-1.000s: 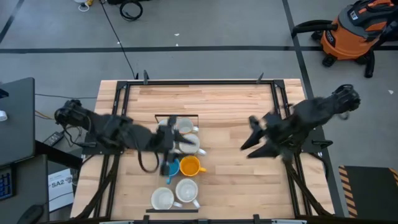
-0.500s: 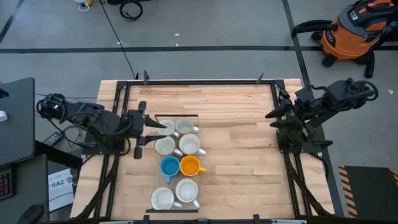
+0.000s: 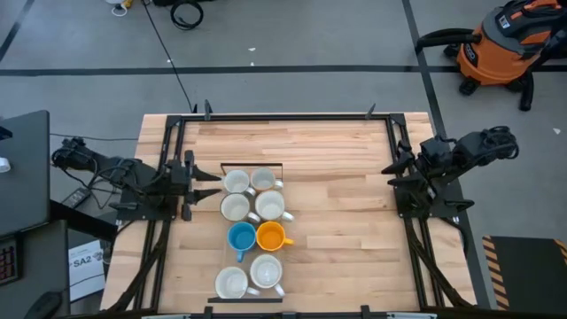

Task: Place coffee mugs
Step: Return to Home Position

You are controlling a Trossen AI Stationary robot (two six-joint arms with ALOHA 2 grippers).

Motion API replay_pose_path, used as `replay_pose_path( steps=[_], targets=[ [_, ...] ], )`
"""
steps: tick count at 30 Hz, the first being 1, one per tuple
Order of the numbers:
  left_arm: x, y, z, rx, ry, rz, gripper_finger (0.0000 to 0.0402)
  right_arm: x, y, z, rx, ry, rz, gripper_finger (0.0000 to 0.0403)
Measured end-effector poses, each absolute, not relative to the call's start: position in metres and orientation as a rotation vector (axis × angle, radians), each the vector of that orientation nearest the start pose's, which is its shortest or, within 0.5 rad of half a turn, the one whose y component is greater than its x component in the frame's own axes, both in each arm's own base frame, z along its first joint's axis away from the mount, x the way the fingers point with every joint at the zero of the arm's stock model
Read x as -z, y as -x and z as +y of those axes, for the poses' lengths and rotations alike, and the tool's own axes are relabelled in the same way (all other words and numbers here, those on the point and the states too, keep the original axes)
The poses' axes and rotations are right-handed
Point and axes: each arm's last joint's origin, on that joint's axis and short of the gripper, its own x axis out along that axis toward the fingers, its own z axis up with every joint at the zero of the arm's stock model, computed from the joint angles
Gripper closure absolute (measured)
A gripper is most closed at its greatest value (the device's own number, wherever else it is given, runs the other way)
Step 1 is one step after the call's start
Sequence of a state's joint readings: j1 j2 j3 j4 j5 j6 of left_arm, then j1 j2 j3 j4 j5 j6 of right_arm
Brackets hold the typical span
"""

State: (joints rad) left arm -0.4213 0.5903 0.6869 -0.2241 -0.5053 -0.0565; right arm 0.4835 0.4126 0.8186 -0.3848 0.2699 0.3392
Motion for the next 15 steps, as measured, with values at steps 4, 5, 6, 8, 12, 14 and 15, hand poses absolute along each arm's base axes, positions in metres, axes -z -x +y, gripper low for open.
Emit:
replay_pose_path(
  steps=[4, 5, 6, 8, 12, 14, 15],
  targets=[
    [-0.306, -0.113, -0.033, -0.120, 0.021, 0.066, 0.0253, -0.336, -0.065, 0.025, -0.222, -0.369, -0.030, 0.0240],
    [-0.303, -0.111, -0.031, -0.126, 0.022, 0.059, 0.0253, -0.330, -0.064, 0.025, -0.225, -0.375, -0.042, 0.0240],
    [-0.301, -0.108, -0.029, -0.133, 0.018, 0.054, 0.0253, -0.325, -0.062, 0.024, -0.228, -0.382, -0.061, 0.0240],
    [-0.296, -0.105, -0.026, -0.146, 0.010, 0.041, 0.0253, -0.316, -0.058, 0.022, -0.233, -0.399, -0.093, 0.0240],
    [-0.288, -0.100, -0.022, -0.169, -0.019, -0.006, 0.0253, -0.299, -0.053, 0.019, -0.239, -0.442, -0.116, 0.0240],
    [-0.283, -0.099, -0.020, -0.179, -0.032, -0.026, 0.0253, -0.291, -0.052, 0.018, -0.242, -0.459, -0.120, 0.0240],
    [-0.280, -0.098, -0.019, -0.185, -0.039, -0.035, 0.0253, -0.287, -0.051, 0.018, -0.243, -0.462, -0.123, 0.0240]
  ],
)
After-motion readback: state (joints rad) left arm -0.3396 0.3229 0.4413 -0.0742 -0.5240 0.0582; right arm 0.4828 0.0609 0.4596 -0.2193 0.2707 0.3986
